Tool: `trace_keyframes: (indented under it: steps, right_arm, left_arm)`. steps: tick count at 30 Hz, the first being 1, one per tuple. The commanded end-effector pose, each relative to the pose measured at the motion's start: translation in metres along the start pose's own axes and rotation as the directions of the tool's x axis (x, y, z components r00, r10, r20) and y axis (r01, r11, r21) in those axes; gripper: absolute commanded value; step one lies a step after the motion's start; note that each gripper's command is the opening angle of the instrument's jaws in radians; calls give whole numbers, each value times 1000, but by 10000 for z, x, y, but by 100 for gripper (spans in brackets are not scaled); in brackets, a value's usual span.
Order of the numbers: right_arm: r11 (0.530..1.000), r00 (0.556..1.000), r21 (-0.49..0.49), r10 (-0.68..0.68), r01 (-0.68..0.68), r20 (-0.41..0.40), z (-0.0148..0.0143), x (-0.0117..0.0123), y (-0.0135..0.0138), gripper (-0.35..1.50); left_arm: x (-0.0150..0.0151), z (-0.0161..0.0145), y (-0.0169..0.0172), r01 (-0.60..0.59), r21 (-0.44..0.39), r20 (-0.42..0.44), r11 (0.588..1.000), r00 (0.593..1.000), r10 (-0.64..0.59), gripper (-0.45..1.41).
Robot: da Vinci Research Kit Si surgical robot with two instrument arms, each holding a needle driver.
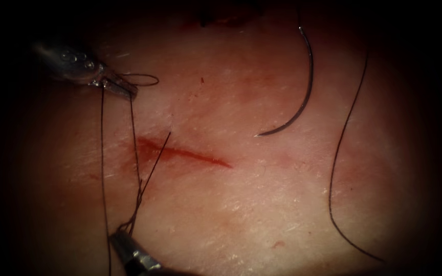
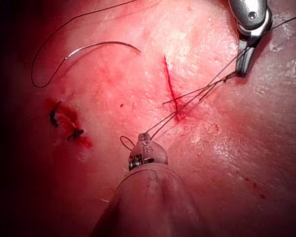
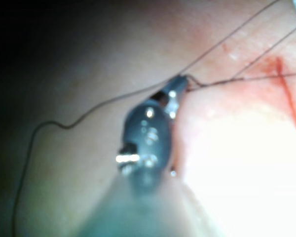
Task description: Wound Closure
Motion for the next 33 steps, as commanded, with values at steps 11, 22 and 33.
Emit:
trace_keyframes:
  steps: [11,22,33]
  right_arm:
    - [1000,1000,12,-2,1,3,-12,-1,-16,-35]
    - [999,999,30,-36,36,7,-15,3,-26,-35]
    - [993,997,91,-73,71,23,-18,5,-58,-35]
  left_arm:
    - [7,16,-50,78,128,-45,989,996,-73,-45]
    - [8,21,-98,136,281,-10,950,990,-139,-45]
    - [9,23,-132,136,376,30,917,987,-159,-45]
